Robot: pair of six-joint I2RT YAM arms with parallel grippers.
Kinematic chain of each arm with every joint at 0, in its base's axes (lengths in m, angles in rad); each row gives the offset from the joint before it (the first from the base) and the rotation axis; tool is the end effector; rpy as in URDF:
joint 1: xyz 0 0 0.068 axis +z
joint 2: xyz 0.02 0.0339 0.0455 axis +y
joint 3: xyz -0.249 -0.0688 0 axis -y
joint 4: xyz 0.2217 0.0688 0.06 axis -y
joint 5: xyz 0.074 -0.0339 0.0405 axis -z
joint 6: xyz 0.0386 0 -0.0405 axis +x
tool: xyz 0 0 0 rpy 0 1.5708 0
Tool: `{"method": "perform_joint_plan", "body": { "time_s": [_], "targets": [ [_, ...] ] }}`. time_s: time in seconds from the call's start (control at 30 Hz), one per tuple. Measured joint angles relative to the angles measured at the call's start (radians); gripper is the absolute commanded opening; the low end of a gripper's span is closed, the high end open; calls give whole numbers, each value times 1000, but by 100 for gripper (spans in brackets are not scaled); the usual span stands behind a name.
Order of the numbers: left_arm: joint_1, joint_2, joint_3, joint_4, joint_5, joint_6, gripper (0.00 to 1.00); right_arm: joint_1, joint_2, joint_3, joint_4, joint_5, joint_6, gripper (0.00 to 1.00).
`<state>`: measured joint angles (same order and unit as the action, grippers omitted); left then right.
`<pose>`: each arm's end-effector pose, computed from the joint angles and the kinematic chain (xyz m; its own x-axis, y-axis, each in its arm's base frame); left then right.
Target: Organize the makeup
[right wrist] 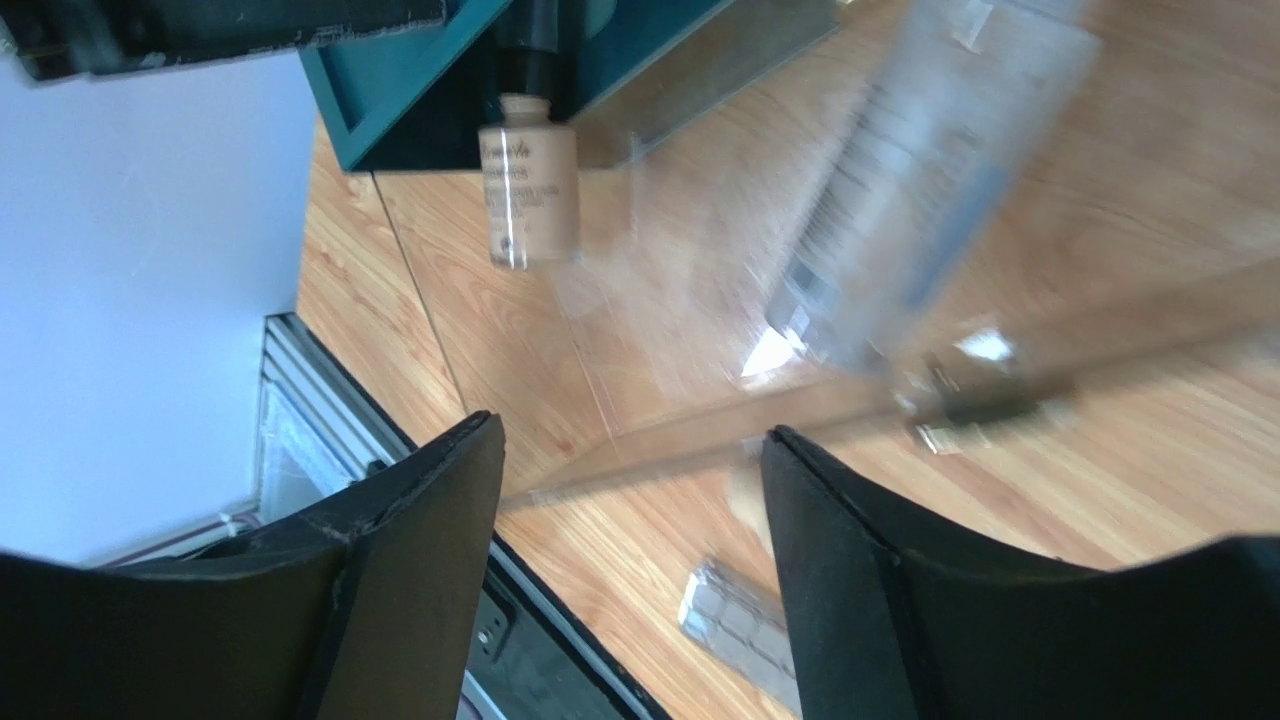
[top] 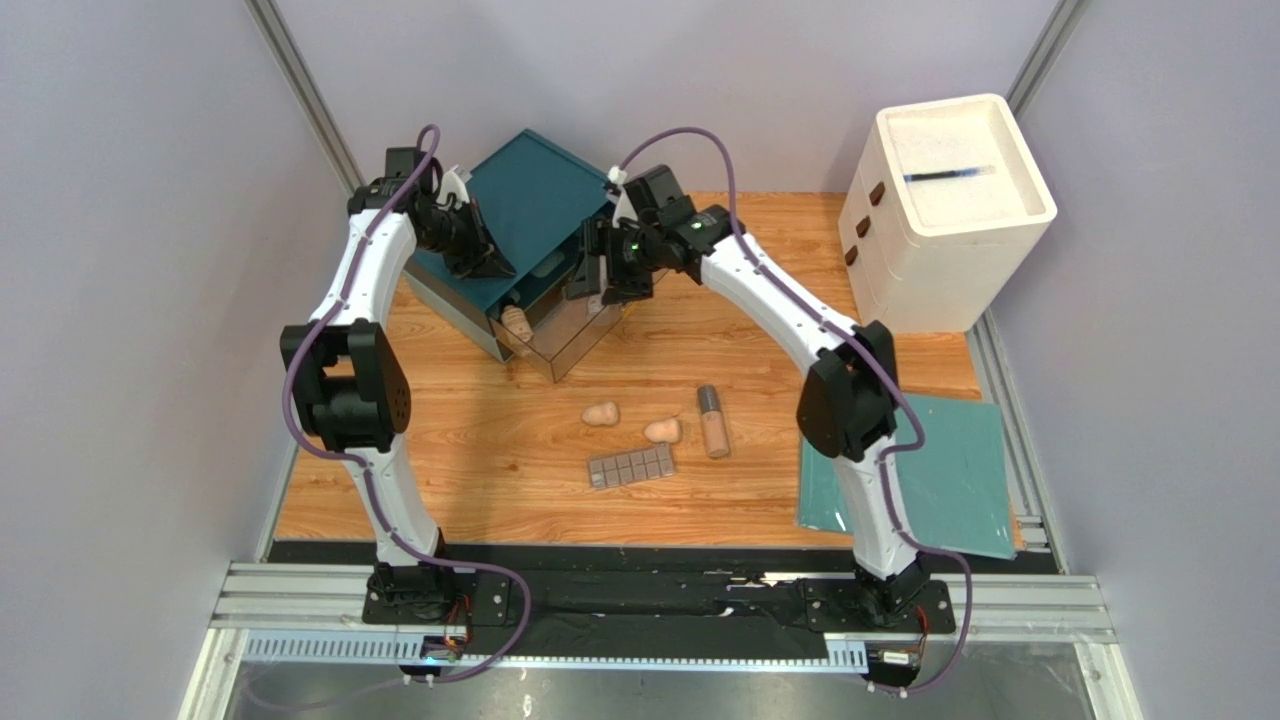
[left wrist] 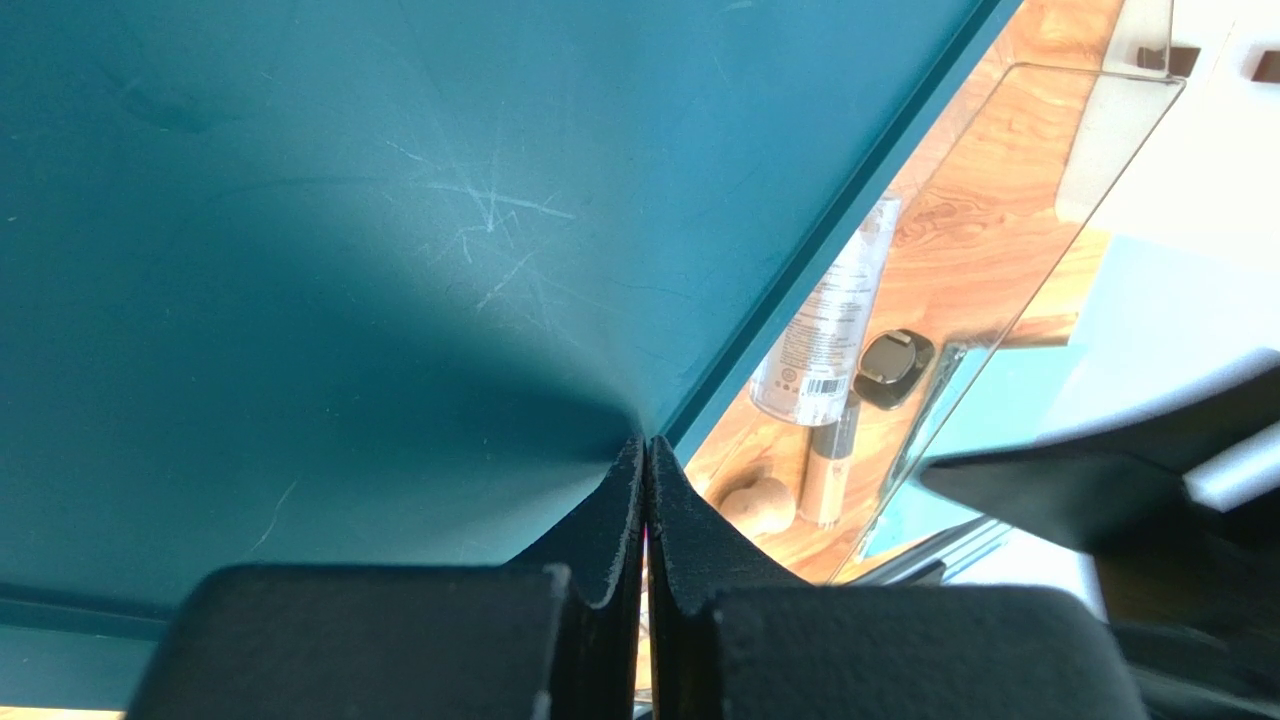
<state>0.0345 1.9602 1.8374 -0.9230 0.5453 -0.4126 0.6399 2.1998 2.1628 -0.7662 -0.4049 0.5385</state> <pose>0.3960 -0.0064 0.2837 -0.8846 -0.3736 -0.2792 -0.1358 0.7790 -0.6121 0.3650 0.2906 0.2878 -0.8895 -0.0745 -0.4508 -0.3635 0.7131 0.5995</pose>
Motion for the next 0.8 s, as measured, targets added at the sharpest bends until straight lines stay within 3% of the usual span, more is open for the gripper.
{"method": "perform_joint_plan", "body": {
  "time_s": [0.27, 0.37, 0.57, 0.8],
  "targets": [
    [1, 1, 0, 0, 3, 0, 0, -33, -364, -286, -132, 156, -167, 76],
    [1, 2, 0, 0, 4, 0, 0, -32, -423, -403, -175, 202, -212, 76],
    [3, 4, 0, -1, 9, 4, 0, -26, -342, -589, -243, 250, -254, 76],
    [3, 4, 0, 0, 14, 11, 0, -25, -237, -628, -283, 316, -279, 70]
  ]
}}
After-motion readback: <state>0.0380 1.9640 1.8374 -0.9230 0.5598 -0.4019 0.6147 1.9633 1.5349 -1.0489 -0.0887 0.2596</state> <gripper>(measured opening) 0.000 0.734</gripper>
